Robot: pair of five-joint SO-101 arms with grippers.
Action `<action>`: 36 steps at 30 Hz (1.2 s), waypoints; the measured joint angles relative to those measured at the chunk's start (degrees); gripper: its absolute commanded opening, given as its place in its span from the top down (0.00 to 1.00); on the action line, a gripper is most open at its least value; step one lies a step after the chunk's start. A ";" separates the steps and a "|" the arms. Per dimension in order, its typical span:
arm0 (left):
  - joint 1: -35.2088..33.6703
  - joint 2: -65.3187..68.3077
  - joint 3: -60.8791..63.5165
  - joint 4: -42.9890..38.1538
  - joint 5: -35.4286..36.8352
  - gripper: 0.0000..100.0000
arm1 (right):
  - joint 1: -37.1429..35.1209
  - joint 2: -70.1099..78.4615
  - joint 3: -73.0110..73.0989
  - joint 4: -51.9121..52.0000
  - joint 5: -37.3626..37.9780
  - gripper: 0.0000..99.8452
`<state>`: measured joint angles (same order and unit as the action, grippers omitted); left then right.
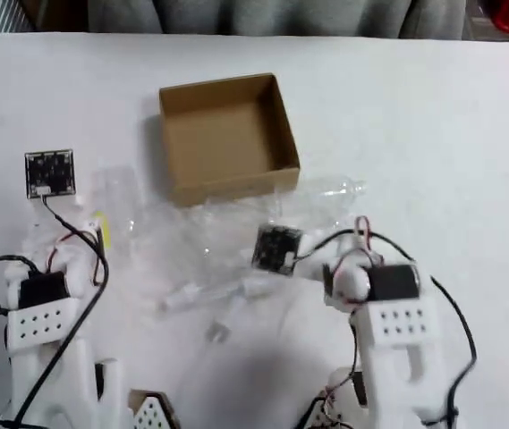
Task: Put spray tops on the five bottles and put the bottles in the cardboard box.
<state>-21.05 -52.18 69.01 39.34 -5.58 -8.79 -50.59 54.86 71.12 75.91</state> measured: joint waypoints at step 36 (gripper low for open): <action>0.35 0.00 1.58 -3.87 -1.76 0.84 | -2.20 50.55 -26.73 -1.14 23.47 0.74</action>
<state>-20.70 -52.18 70.59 35.47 -7.34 -10.99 -0.04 28.13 69.98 99.38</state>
